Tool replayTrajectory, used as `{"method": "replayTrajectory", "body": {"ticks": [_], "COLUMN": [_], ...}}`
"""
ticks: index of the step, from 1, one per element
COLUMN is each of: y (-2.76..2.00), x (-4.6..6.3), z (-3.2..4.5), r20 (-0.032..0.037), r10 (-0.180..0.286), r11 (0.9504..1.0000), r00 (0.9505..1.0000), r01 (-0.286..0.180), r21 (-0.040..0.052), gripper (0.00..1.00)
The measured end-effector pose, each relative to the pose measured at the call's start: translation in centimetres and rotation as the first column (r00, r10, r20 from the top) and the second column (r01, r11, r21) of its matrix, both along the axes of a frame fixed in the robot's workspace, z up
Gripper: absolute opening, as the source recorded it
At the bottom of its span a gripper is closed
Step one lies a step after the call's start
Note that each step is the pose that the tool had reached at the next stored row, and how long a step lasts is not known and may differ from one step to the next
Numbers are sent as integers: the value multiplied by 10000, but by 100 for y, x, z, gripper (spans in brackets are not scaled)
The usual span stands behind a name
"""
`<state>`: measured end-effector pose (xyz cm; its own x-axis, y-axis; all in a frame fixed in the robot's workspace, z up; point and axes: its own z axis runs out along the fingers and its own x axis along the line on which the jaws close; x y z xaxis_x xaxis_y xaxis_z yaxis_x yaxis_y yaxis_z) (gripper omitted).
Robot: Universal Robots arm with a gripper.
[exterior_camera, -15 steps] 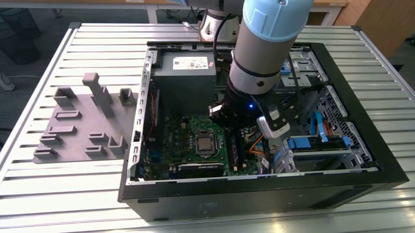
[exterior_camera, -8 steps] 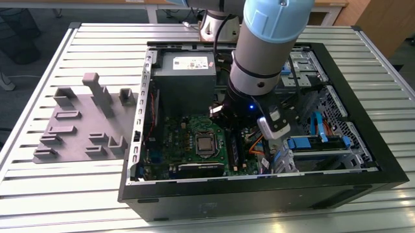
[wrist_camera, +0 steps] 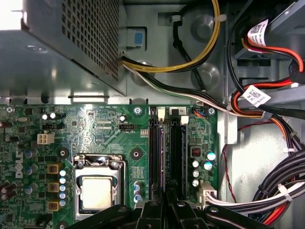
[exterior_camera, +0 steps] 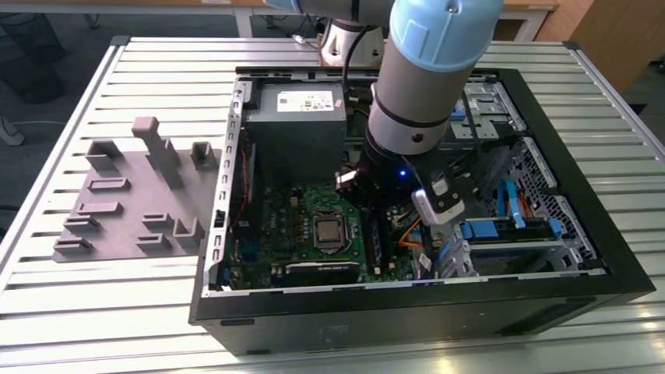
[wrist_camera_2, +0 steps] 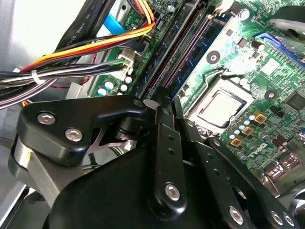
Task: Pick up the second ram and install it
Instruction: 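Insert the second ram into the second slot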
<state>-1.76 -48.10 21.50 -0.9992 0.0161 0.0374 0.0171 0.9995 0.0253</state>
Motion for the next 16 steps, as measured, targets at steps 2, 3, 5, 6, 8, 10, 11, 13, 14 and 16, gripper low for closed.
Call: {"method": "replayTrajectory", "body": {"ticks": [2,3,5,6,8,10,11,13,14,16], "y": [0,0,0,0,0,0,0,0,0,0], "x": [0,0,0,-3,-4,-7,-9,-10,-10,-10], "z": [-4,-5,-7,-8,-8,-8,-8,-9,-10,-13], "r20": [-1,-1,0,0,0,0,0,0,0,0], "r10": [0,1,0,-5,-10,-23,-32,-40,-41,-42], "r11": [10000,10000,10000,10000,10000,10000,10000,10000,10000,10000], "r00": [10000,10000,10000,10000,10000,10000,10000,10000,10000,10000], "r01": [0,-1,0,5,10,23,32,40,41,42], "r21": [-1,-2,0,-1,-1,-1,0,0,0,0], "gripper": [14,14,14,14,14,14,14,14,14,14]}}
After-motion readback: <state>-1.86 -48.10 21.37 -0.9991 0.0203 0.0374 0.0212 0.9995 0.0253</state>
